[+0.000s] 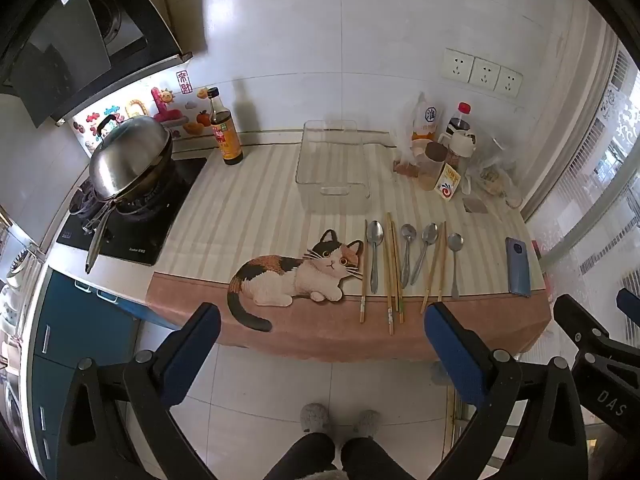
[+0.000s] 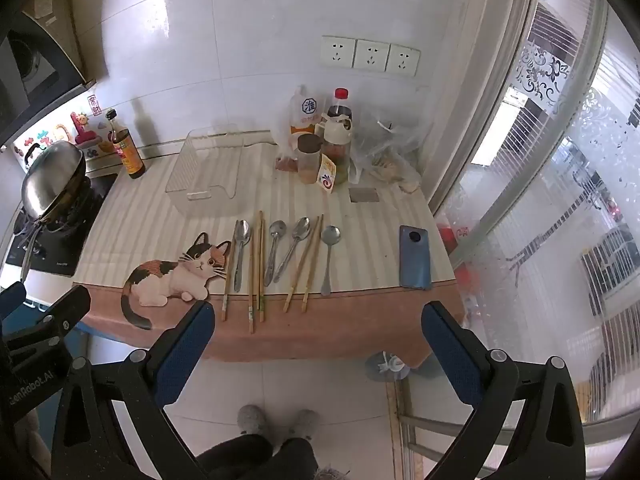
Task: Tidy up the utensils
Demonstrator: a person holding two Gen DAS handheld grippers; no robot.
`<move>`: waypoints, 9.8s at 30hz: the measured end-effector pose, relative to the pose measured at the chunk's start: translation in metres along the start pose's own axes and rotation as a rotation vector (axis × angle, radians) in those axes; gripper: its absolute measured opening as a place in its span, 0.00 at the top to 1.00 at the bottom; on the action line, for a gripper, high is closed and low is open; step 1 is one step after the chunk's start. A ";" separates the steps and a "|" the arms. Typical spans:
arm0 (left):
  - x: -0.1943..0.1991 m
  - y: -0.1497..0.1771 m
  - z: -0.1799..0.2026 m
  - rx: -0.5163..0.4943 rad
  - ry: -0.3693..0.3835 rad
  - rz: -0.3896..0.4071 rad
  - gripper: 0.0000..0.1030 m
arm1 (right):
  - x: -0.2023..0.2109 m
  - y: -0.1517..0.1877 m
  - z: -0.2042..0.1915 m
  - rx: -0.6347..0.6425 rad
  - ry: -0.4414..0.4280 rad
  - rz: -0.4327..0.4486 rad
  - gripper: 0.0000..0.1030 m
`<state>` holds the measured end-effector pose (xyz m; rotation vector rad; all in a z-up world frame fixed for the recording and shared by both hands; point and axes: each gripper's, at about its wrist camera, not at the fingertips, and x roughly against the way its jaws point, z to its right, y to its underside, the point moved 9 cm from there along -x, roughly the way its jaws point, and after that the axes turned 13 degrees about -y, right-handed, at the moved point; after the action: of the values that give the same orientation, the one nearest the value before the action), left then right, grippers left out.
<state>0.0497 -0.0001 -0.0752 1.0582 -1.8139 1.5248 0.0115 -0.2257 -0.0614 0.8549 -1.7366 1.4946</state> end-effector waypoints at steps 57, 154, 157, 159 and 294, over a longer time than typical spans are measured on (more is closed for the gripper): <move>-0.016 0.010 0.014 -0.010 0.001 0.015 0.00 | -0.012 -0.010 0.006 0.005 0.012 -0.007 0.00; -0.348 0.019 0.112 -0.186 0.063 -0.554 0.94 | -0.363 0.012 0.038 -0.356 -0.266 -0.516 0.60; -0.348 0.016 0.090 -0.164 0.092 -0.567 0.95 | -0.368 0.017 0.015 -0.339 -0.282 -0.531 0.60; -0.348 0.015 0.083 -0.131 0.158 -0.587 0.95 | -0.370 0.022 0.003 -0.340 -0.290 -0.541 0.60; -0.362 0.005 -0.068 -0.095 -0.149 -0.507 0.96 | -0.407 0.008 -0.125 -0.076 -0.079 -0.529 0.93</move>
<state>0.2372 0.1472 -0.3555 1.4773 -1.5312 1.0704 0.2394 -0.0817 -0.3913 1.2300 -1.4546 1.0479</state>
